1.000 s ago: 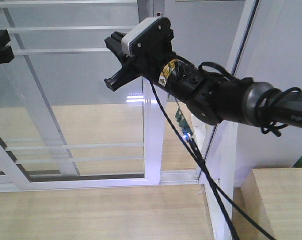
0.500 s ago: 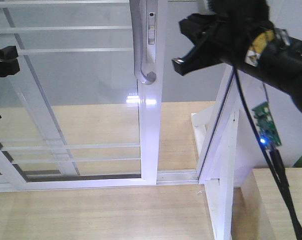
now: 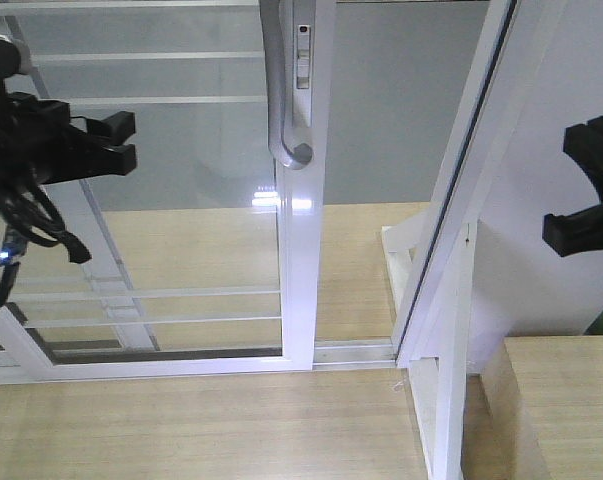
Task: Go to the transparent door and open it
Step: 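Bring the left gripper to the door frame beside the handle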
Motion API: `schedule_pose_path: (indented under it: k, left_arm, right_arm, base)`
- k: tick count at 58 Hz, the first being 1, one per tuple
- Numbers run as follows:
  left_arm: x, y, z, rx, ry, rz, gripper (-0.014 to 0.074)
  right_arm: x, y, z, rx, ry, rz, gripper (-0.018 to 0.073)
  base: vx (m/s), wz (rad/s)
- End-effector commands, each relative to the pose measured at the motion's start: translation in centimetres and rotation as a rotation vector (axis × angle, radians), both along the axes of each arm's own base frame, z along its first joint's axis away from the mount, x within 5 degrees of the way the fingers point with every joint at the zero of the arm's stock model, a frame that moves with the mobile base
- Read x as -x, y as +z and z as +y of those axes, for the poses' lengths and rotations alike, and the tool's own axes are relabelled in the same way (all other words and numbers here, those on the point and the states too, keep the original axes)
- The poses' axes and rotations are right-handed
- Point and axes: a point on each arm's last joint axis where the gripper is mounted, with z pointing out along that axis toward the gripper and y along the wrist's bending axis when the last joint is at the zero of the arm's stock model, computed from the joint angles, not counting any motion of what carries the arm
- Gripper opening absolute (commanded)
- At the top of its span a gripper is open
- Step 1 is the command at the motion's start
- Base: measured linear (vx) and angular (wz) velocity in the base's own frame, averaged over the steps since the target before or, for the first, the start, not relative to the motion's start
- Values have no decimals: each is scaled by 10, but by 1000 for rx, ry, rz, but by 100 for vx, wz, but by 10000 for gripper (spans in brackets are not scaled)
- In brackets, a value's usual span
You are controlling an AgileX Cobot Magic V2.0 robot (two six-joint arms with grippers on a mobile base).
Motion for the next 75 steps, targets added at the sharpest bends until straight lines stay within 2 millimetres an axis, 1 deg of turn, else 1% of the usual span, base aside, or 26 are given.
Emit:
schedule_pose_path:
  k: [1,9,16,27,37,44,51,64,75]
  left_arm:
    - [-10,18,-11,74,14,-167,556]
    - [-26,4,-27,107,16,-239,556]
    - [-41,-5,-46,94,-27,-250,556]
    - [-65,-13,-76,63,-101,-289,556]
    - [-87,-17,-90,103,-102,-284,556]
    - [-100,-17,-97,146,-95,-285,556]
    - [-107,-15,-107,170,-111,-293,556]
    - [-109,-9,-131,191,-156,-319,556]
    - [-120,-12,-142,187,-168,-290,556]
  right_arm:
    - [6,15,-5,19,-20,-67,-5]
    - [11,14,-9,53,-37,-49,-5]
    - [11,13,-10,61,-40,-43,-5]
    - [11,12,-10,77,-45,-30,-5]
    - [12,7,-13,107,-63,18,-5]
    - [12,7,-14,135,-66,14,-5]
    - [12,8,-14,156,-66,8,-5]
    - [11,8,-15,177,-69,3,-5]
    - [11,8,-15,177,-68,2,-5]
  base:
    - [0,0]
    - [0,0]
    - [0,0]
    - [0,0]
    - [0,0]
    - [0,0]
    - [0,0]
    - [0,0]
    - [0,0]
